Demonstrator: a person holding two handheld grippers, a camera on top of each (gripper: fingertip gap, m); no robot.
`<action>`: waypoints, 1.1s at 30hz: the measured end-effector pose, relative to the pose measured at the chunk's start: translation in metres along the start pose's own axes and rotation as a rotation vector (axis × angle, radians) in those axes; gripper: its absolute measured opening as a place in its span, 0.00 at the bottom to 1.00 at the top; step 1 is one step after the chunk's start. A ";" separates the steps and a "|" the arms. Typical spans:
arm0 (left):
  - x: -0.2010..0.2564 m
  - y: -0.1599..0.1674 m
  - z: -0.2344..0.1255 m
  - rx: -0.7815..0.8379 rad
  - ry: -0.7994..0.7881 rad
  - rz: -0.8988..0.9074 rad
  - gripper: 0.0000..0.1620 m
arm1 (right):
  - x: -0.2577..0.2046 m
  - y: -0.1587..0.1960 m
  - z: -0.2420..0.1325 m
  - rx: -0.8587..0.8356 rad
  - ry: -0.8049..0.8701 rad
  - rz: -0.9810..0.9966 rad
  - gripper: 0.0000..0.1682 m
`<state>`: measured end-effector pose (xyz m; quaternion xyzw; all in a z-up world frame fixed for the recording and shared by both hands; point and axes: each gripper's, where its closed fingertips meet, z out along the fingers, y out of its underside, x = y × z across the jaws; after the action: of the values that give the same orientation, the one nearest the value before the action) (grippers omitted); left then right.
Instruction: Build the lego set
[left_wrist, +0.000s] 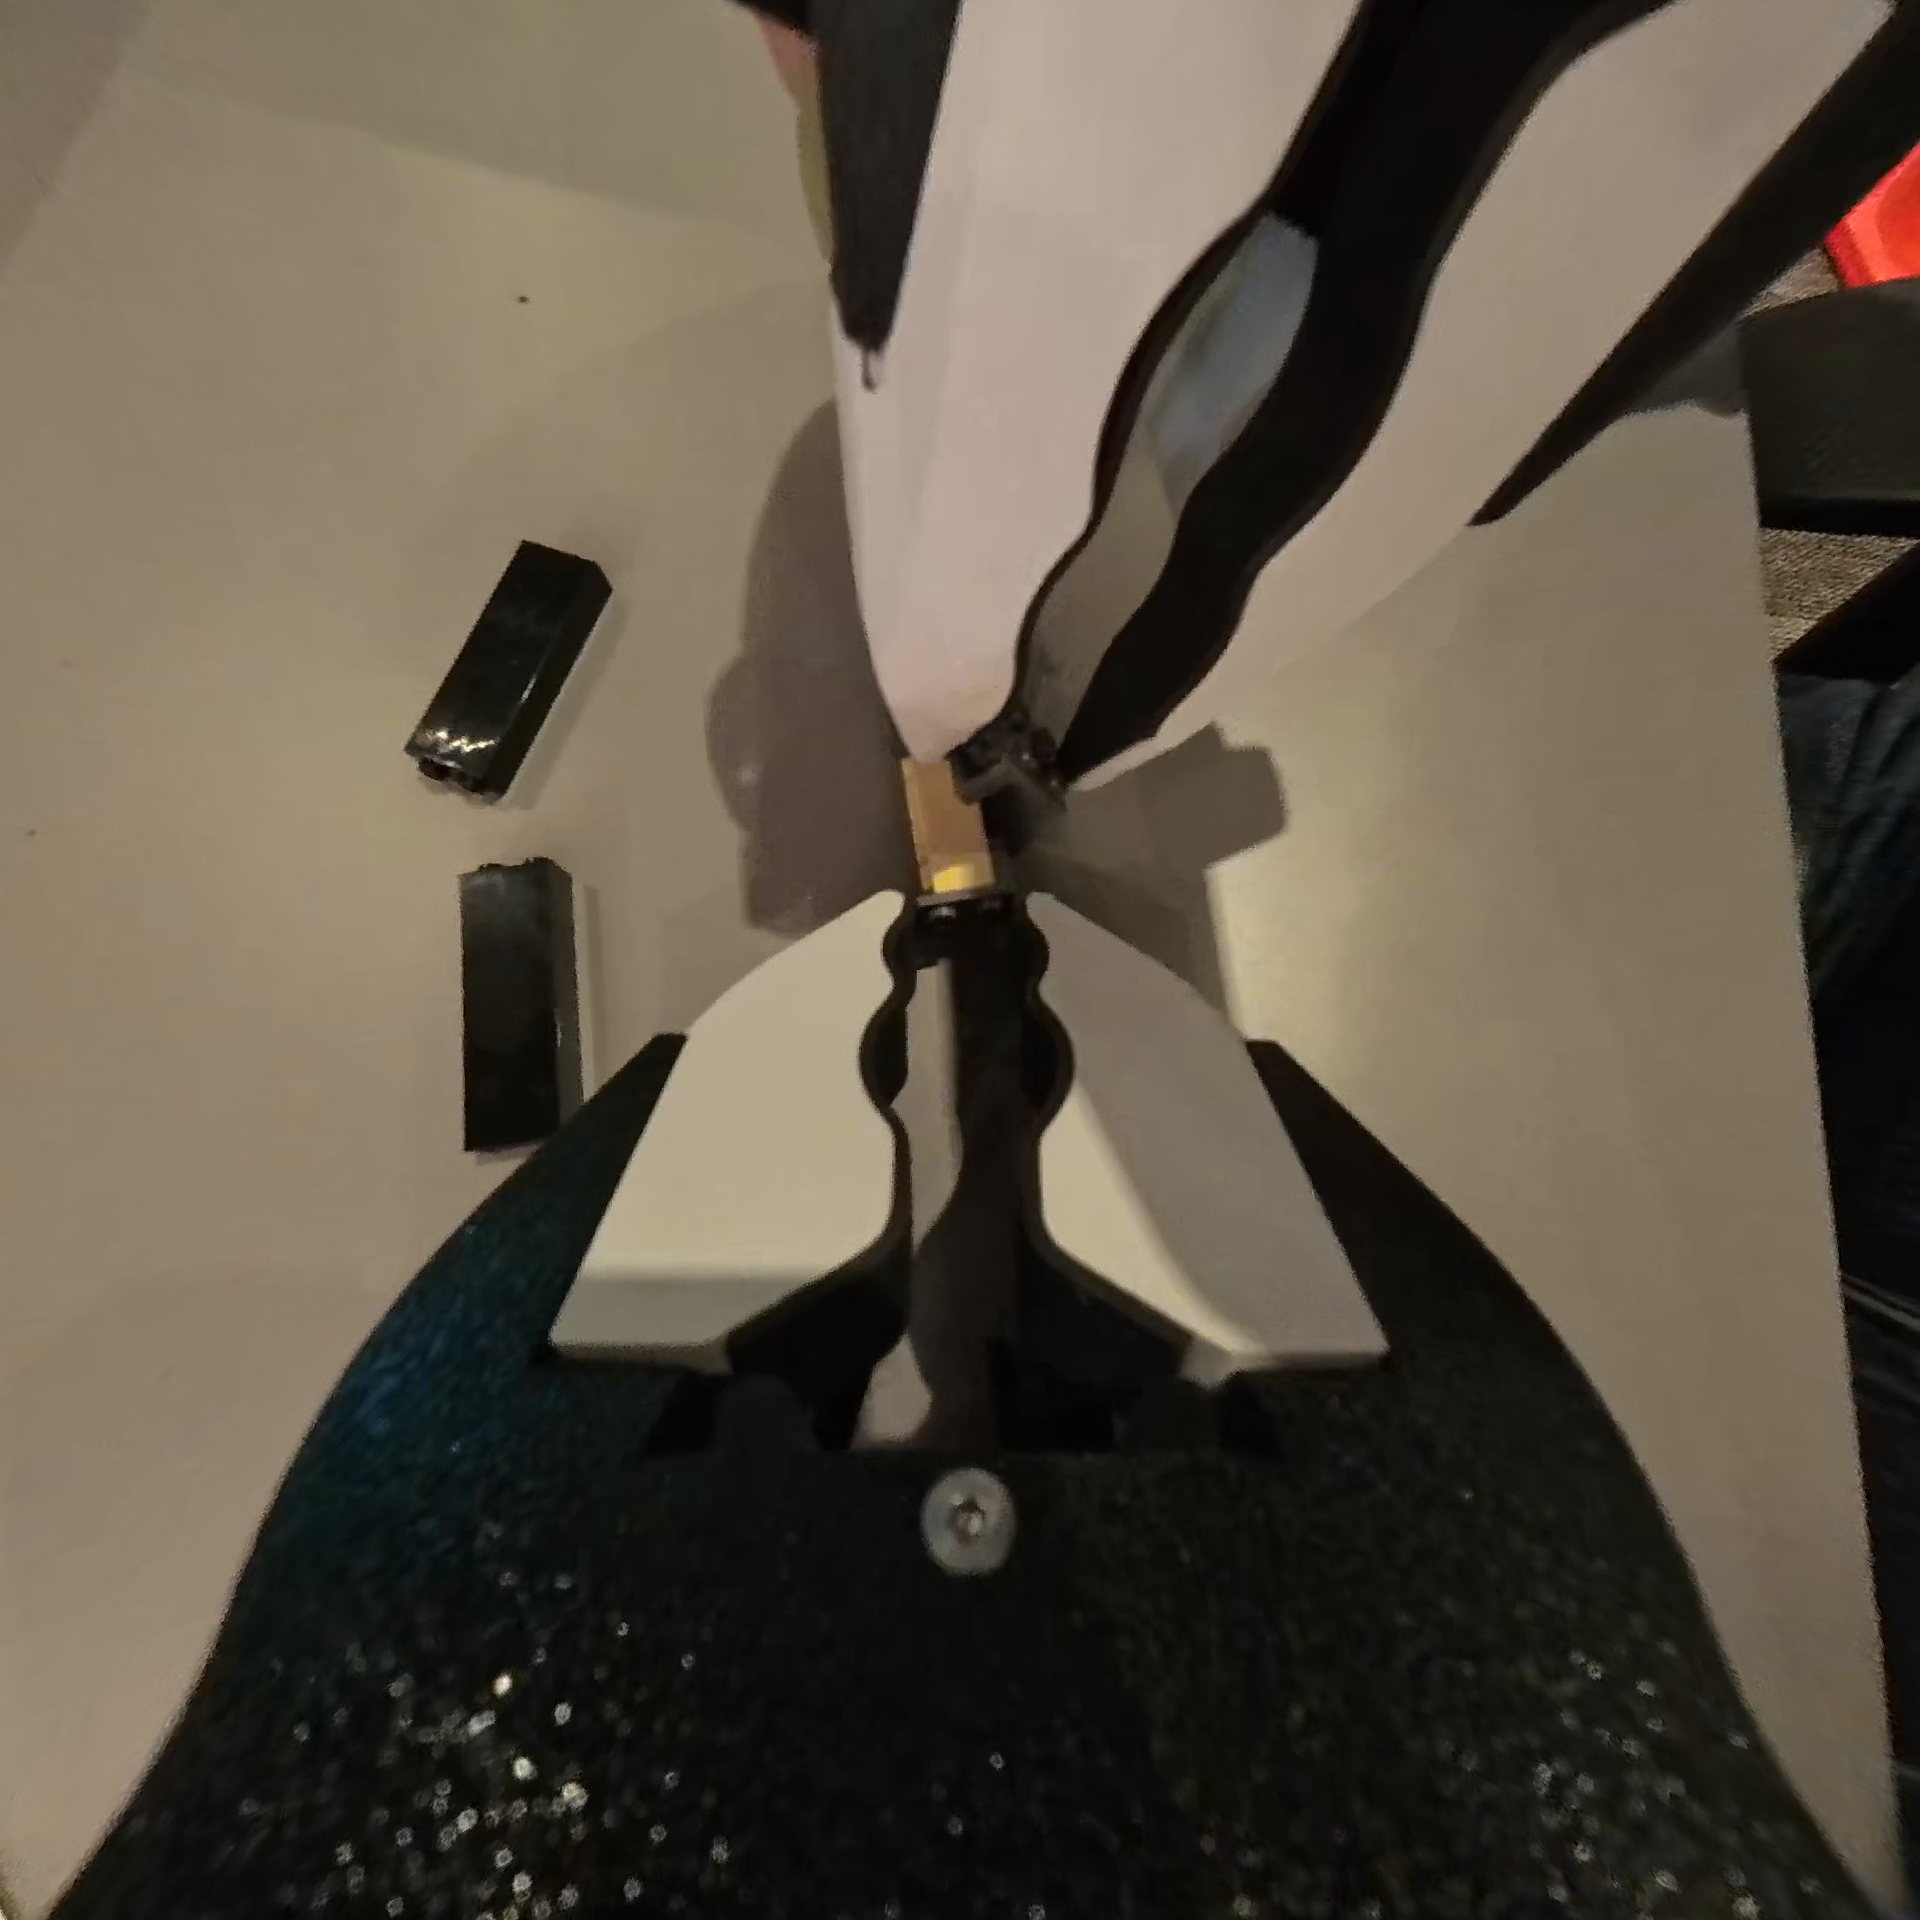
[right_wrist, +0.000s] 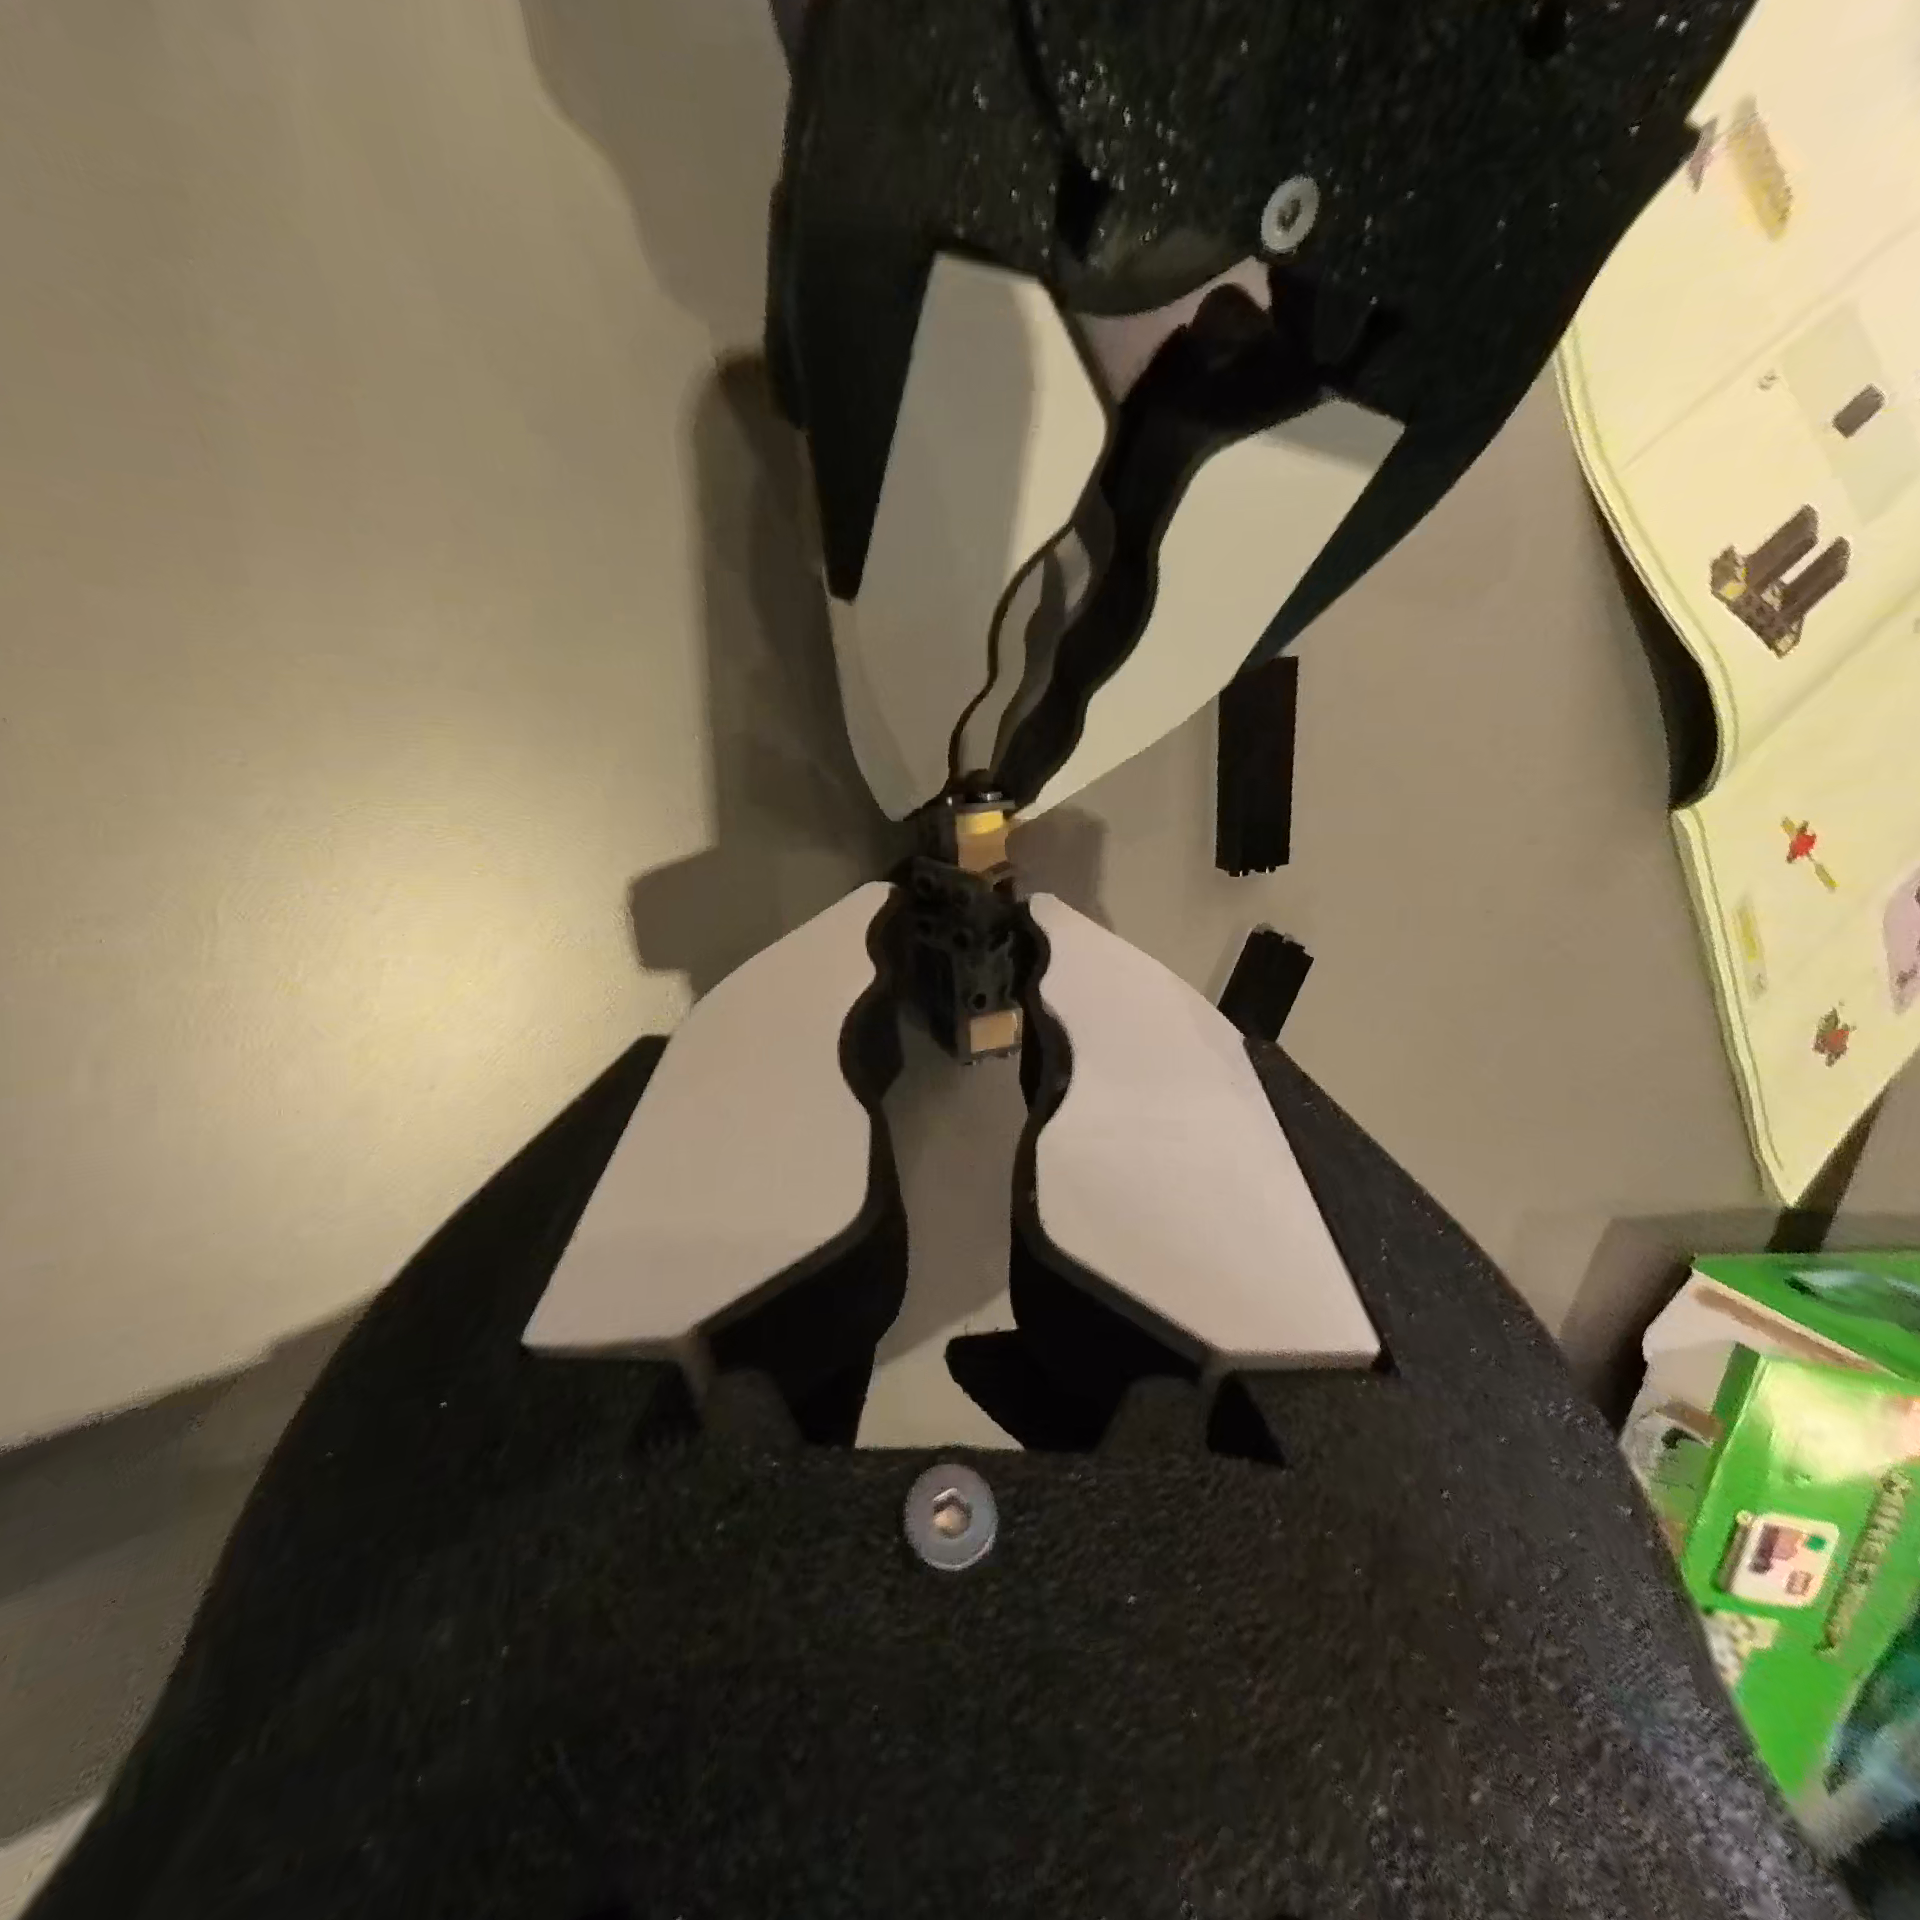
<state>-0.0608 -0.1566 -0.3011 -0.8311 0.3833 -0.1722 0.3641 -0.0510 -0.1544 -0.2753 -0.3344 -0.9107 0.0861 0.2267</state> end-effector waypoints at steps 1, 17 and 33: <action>0.000 0.000 0.000 0.000 -0.001 0.001 0.11 | 0.001 0.001 0.001 -0.012 -0.008 -0.009 0.11; 0.000 -0.004 0.004 0.028 0.014 -0.018 0.11 | 0.003 0.002 0.007 -0.066 -0.130 -0.059 0.11; -0.001 -0.004 0.004 0.031 0.008 -0.005 0.11 | 0.005 0.008 0.013 -0.234 -0.091 -0.096 0.11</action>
<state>-0.0565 -0.1522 -0.3008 -0.8259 0.3798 -0.1823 0.3748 -0.0557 -0.1445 -0.2871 -0.3104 -0.9388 -0.0165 0.1486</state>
